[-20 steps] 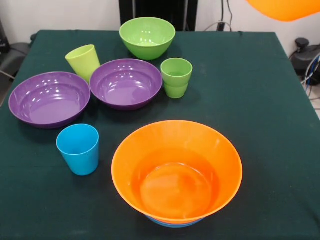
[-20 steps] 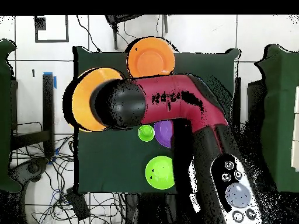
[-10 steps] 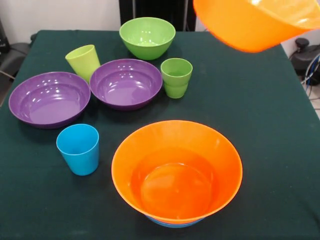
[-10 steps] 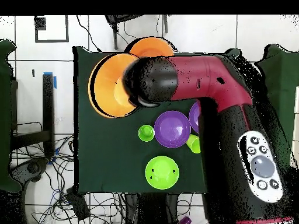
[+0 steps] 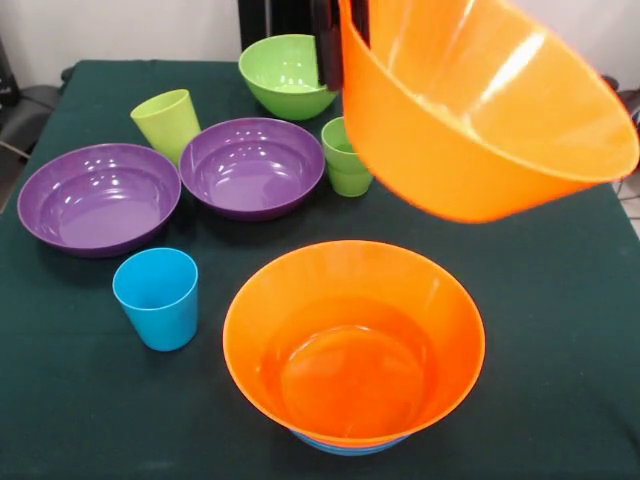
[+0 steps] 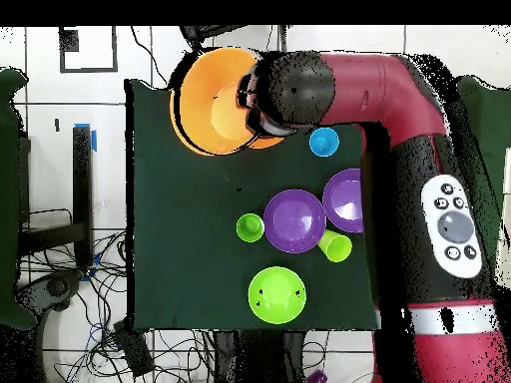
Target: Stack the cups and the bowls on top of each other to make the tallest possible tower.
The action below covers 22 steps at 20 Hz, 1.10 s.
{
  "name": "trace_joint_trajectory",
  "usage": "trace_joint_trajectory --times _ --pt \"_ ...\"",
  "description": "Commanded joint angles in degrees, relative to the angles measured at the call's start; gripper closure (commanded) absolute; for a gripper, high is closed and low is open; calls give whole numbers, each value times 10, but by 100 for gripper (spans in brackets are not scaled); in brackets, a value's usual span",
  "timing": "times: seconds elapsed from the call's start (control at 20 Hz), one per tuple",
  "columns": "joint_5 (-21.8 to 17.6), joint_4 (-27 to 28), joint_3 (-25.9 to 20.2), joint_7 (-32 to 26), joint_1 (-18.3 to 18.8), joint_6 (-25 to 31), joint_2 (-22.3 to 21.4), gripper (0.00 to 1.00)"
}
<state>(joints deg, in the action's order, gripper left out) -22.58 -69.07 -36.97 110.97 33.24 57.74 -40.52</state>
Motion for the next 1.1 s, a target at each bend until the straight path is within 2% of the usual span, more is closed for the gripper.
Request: trace_joint_trajectory --times 0.05,0.2,0.7,1.1 --pt "-62 159 -44 -230 -25 30 119 100" --pt "-69 207 -46 -241 -39 50 143 100" --pt "-64 275 -57 -294 -47 62 189 100" --pt "-56 252 -45 -292 -41 29 192 100"
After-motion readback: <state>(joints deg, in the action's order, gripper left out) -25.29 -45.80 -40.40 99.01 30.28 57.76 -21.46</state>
